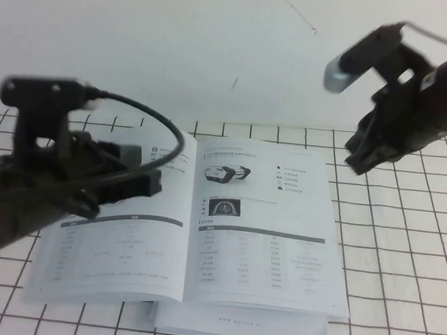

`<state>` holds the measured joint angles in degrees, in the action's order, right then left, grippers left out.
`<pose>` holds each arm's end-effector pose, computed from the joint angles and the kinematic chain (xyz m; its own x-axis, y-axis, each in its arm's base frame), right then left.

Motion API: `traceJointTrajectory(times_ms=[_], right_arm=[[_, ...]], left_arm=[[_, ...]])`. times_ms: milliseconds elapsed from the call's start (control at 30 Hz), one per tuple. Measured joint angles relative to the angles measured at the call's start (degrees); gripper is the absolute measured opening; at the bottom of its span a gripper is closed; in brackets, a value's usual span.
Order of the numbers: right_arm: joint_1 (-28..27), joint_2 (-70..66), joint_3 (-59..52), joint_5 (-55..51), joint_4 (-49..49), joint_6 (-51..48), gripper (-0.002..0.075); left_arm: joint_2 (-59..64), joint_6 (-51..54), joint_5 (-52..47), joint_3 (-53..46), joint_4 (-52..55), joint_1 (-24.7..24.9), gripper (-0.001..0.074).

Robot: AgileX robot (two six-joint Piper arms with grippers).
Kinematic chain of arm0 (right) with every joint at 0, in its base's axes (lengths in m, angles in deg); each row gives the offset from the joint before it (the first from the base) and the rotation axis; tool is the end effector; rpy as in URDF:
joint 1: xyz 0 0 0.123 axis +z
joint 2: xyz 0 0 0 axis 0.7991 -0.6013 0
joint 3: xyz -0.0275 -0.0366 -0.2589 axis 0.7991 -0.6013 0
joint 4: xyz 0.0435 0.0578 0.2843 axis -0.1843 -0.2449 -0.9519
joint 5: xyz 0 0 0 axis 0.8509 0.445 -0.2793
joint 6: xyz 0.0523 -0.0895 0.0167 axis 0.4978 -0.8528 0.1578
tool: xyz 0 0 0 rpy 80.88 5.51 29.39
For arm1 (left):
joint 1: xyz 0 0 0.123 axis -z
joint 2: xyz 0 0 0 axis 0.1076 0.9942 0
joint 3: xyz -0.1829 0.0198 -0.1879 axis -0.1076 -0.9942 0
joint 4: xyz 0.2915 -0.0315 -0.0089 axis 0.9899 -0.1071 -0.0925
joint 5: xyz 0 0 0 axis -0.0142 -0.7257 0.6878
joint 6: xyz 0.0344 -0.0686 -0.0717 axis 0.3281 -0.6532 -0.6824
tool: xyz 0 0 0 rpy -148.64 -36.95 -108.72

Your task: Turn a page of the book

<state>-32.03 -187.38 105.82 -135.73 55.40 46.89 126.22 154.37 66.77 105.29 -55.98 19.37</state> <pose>0.3943 0.1662 0.2571 -0.5235 -0.6551 -0.5448 -0.7154 0.6852 -0.1364 0.2929 -0.1320 0.2220 -0.5135 -0.1406 -0.8465 0.2085 0.9365 -0.2820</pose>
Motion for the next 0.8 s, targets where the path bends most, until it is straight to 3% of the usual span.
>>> traceJointTrajectory(times_ms=[200, 300, 567, 700, 800], right_arm=[[0.0, 14.1, 0.1, -2.9, 3.7, 1.7, 0.0], [0.0, 19.5, -0.2, -7.2, 4.2, 1.7, 0.0], [0.0, 35.1, -12.9, -14.5, 10.7, 2.5, 0.0], [0.0, 45.3, -24.0, -11.7, 15.2, 7.2, 0.0], [0.0, 53.9, -32.9, -7.7, 17.4, 12.1, 0.0]], left_arm=[[-16.5, 1.0, -10.2, -0.1, 0.0, 0.0, -0.0002], [-21.8, -4.2, -19.2, -0.9, 4.0, 0.0, -0.0002], [-25.0, -43.3, -39.9, -1.6, 48.2, 0.0, -0.0002], [-25.9, -60.0, -41.5, -2.9, 69.6, 0.0, -0.0002], [-29.4, -68.6, -37.8, -6.2, 79.8, 0.0, -0.0002]])
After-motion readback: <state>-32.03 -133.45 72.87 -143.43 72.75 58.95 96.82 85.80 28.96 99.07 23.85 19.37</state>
